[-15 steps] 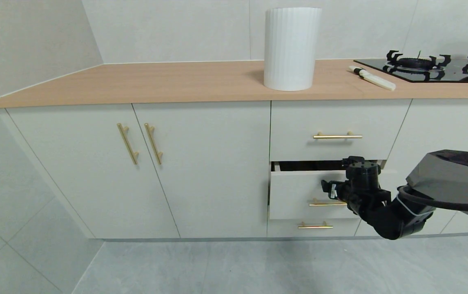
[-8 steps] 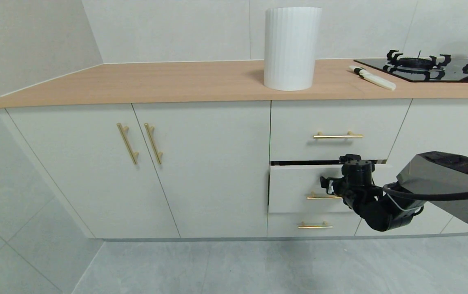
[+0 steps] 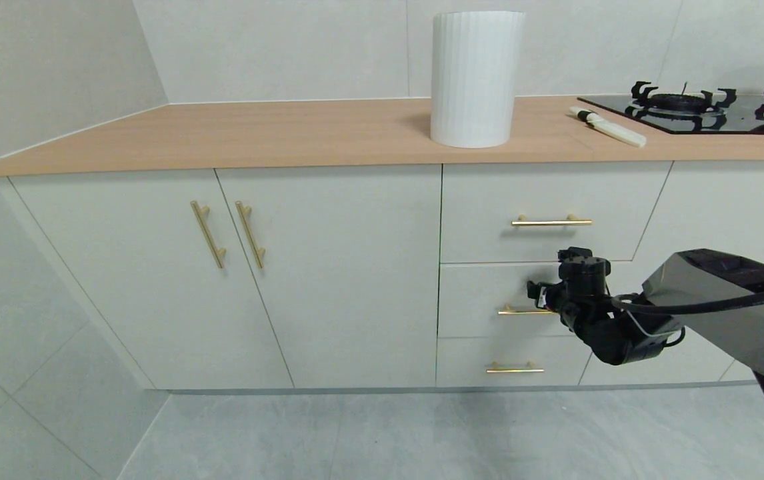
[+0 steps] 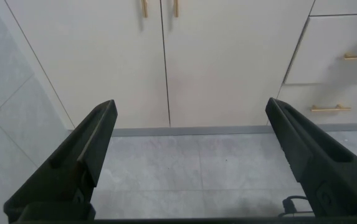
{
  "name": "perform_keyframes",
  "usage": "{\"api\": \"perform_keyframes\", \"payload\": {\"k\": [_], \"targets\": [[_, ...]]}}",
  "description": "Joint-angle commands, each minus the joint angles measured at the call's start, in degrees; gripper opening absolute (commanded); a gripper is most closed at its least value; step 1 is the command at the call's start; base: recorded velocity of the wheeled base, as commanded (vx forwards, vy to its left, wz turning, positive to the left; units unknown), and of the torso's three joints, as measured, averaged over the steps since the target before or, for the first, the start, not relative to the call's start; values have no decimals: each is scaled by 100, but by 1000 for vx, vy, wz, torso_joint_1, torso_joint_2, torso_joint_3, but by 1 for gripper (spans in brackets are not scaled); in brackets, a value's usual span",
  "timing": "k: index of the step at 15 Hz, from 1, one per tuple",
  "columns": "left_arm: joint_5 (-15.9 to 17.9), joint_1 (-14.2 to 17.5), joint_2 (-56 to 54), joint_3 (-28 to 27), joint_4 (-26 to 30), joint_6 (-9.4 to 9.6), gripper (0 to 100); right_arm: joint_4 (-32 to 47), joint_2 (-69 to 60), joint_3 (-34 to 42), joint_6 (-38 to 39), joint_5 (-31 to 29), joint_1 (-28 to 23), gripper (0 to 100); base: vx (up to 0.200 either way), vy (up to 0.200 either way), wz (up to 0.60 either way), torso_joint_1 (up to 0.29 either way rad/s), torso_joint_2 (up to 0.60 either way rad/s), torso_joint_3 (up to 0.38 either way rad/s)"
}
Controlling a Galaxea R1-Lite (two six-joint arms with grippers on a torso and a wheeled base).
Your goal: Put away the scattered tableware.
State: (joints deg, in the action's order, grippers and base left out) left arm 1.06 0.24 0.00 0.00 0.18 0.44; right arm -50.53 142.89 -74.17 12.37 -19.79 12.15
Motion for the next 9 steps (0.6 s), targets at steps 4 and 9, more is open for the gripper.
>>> {"api": "perform_keyframes", "payload": {"k": [4, 9], "targets": [[-1, 2, 0, 0, -1, 0, 100, 43, 108, -221, 19, 1, -90, 100, 0, 0, 0, 0, 0, 0], [-1, 2, 0, 0, -1, 0, 100, 43, -24, -45, 28, -8, -99, 100, 0, 0, 0, 0, 0, 0]]}}
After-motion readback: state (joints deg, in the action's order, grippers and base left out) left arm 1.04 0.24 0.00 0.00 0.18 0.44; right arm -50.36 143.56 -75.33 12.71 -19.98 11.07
